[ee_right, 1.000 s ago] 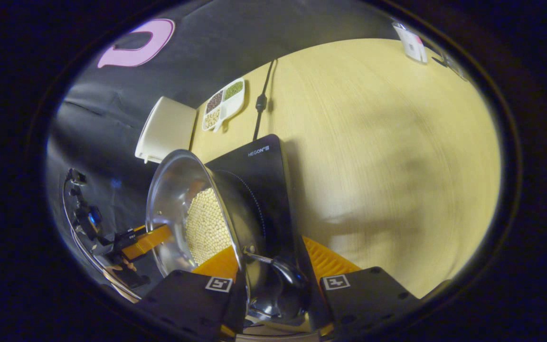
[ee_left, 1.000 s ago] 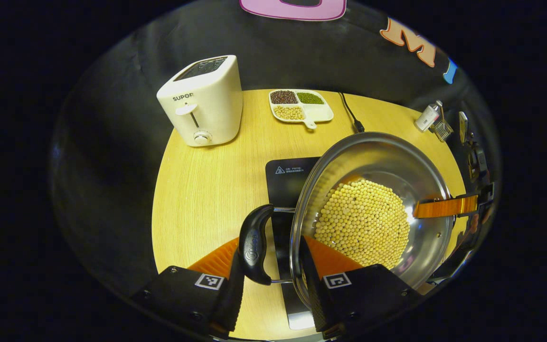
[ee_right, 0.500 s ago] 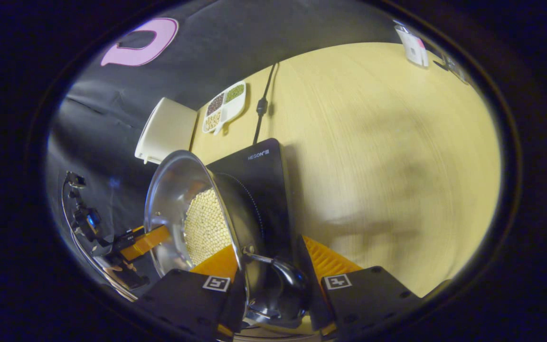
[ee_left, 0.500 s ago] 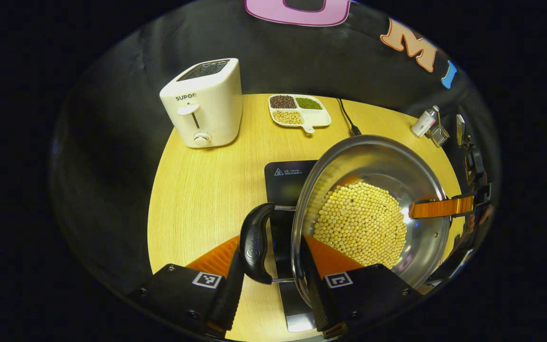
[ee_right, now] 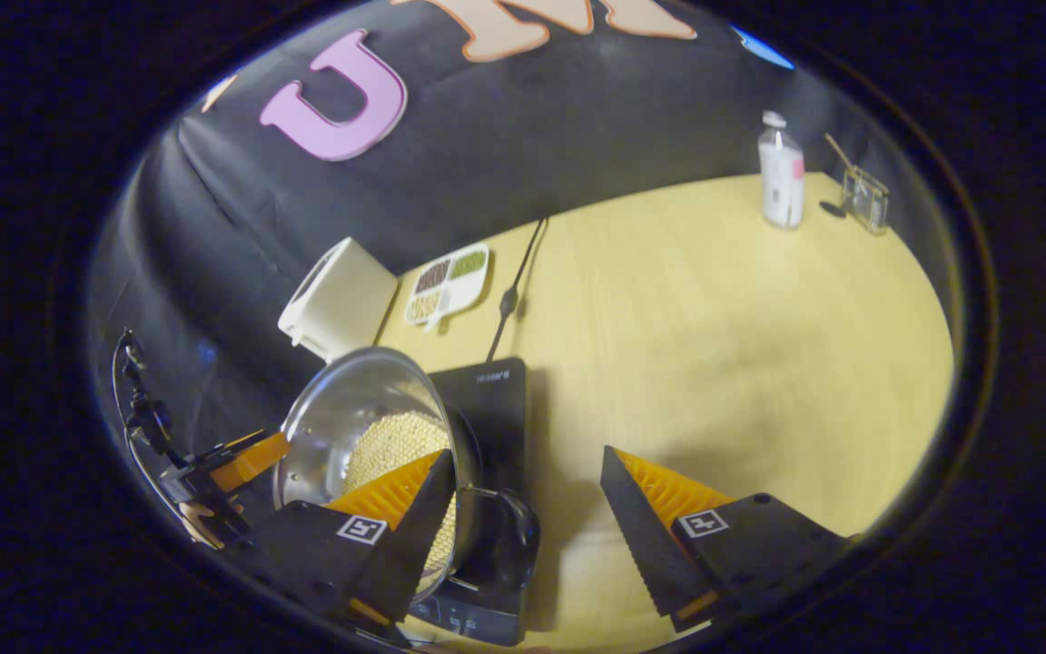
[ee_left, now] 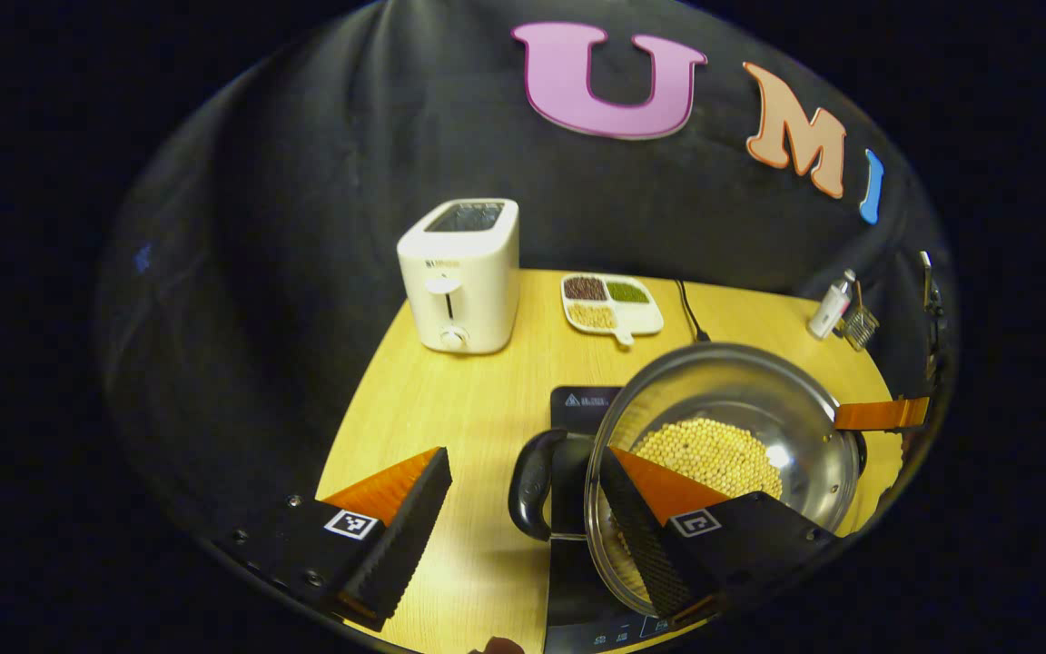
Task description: First push the handle of the pot to place it horizontally, then grasp the pot with both hands and set it on the induction cooktop.
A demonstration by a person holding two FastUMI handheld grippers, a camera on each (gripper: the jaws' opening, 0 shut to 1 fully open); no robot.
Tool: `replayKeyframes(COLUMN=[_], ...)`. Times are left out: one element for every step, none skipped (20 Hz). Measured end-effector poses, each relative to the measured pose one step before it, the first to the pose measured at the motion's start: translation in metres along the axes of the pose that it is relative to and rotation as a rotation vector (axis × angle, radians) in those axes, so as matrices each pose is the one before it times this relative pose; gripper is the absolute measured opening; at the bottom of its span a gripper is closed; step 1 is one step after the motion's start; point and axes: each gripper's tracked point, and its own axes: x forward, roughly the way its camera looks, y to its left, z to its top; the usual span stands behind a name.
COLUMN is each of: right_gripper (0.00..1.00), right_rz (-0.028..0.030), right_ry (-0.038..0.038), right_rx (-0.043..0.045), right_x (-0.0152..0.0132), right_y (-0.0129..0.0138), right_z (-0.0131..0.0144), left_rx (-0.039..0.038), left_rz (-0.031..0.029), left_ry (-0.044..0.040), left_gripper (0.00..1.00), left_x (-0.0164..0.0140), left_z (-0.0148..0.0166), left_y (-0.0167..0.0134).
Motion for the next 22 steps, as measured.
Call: replayKeyframes(right_gripper=[0.99,0.99,0.99,0.99,0.99,0.99,0.99,0.99,0.99,0.99,0.99,0.92,0.92,0.92,0.92,0.92,0.92,0.93,0.93,0.93,0.93,0.93], right_rz=[-0.01046,-0.00670,-0.00759,-0.01013,-0.00671,-0.00716,-0.00644,-0.00577,-0.00545,-0.00712,-0.00492,-0.01231,-0.00873,-0.00459,0.00615,0.01982,0.02353,0.02530,0.01958,0.01842,0.01579,0.01225], right_ry=[-0.04158,-0.03792,-0.03015,-0.02423,-0.02551,-0.02811,-0.02562,-0.02375,-0.02499,-0.02592,-0.02468,-0.02520,-0.02815,-0.02612,-0.02689,-0.02680,-0.02372,-0.02215,-0.02453,-0.02623,-0.02798,-0.03591], right_rx=[-0.00254,-0.00221,-0.00252,-0.00149,-0.00215,-0.00319,-0.00414,-0.00914,-0.01392,-0.01700,-0.01712,-0.01511,-0.01320,-0.01273,-0.01296,-0.01092,-0.00902,-0.01197,-0.01670,-0.01970,-0.01806,-0.01323], right_x=[-0.00946,-0.00909,-0.00850,-0.00907,-0.00726,-0.00983,-0.01055,-0.00913,-0.00843,-0.00707,-0.00663,-0.01027,-0.00812,-0.01164,-0.00892,-0.01017,-0.01175,-0.01542,-0.01059,-0.01081,-0.01279,-0.01310], right_y=[-0.00318,-0.00359,-0.00287,-0.00266,-0.00314,-0.00329,-0.00463,-0.00447,-0.00410,-0.00524,-0.00535,-0.00700,-0.00823,-0.00627,-0.00686,-0.00291,-0.00323,-0.00521,-0.00639,-0.00823,-0.00768,-0.00850], right_z=[0.01037,0.00795,0.00858,0.00509,0.00805,0.00845,0.00847,0.00941,0.00768,0.00896,0.00894,0.00668,0.00905,0.00936,0.01195,0.01090,0.01152,0.01077,0.01232,0.01096,0.01206,0.01368], left_rx=[0.00595,0.00269,-0.00428,-0.01017,-0.00959,-0.01106,-0.01010,-0.00442,-0.00115,0.00362,0.00900,0.01027,0.00918,0.01080,0.01361,0.01350,0.00989,0.00209,-0.00374,-0.00858,-0.00965,-0.00649], left_rz=[0.01733,0.00798,-0.00196,-0.00809,-0.01399,-0.01913,-0.02208,-0.01930,-0.01497,-0.01184,-0.00831,-0.00649,-0.00523,0.00047,0.00717,0.01188,0.00917,0.00480,0.00625,0.00696,0.01970,0.01500], left_ry=[-0.03336,-0.02170,-0.01814,-0.01697,-0.01677,-0.01365,-0.00824,-0.00731,-0.01245,-0.01250,-0.01238,-0.01383,-0.01298,-0.02086,-0.02259,-0.02777,-0.03025,-0.03153,-0.03154,-0.03524,-0.02953,-0.02907], left_gripper=[1.00,0.98,0.97,0.97,0.97,0.97,0.97,0.97,0.97,0.97,0.97,0.97,0.97,0.97,0.97,0.97,0.97,0.97,0.97,0.96,0.96,0.96], left_x=[-0.00571,-0.00531,-0.00546,-0.00602,-0.00367,-0.00512,-0.00556,-0.00626,-0.00546,-0.00414,-0.00416,-0.00448,-0.00595,-0.00464,-0.00587,-0.00722,-0.00747,-0.01016,-0.00920,-0.00887,-0.01079,-0.01198], left_z=[0.00831,0.00544,0.00491,0.00474,0.00319,0.00330,0.00255,0.00254,0.00498,0.00453,0.00572,0.00556,0.00626,0.00674,0.00919,0.01015,0.01062,0.01137,0.01115,0.00783,0.00853,0.00619], left_y=[0.00019,-0.00403,-0.00708,-0.00979,-0.01092,-0.01207,-0.01432,-0.01284,-0.01401,-0.01227,-0.01179,-0.01159,-0.01445,-0.01495,-0.01335,-0.01346,-0.01505,-0.01796,-0.01829,-0.01486,-0.01408,-0.01109])
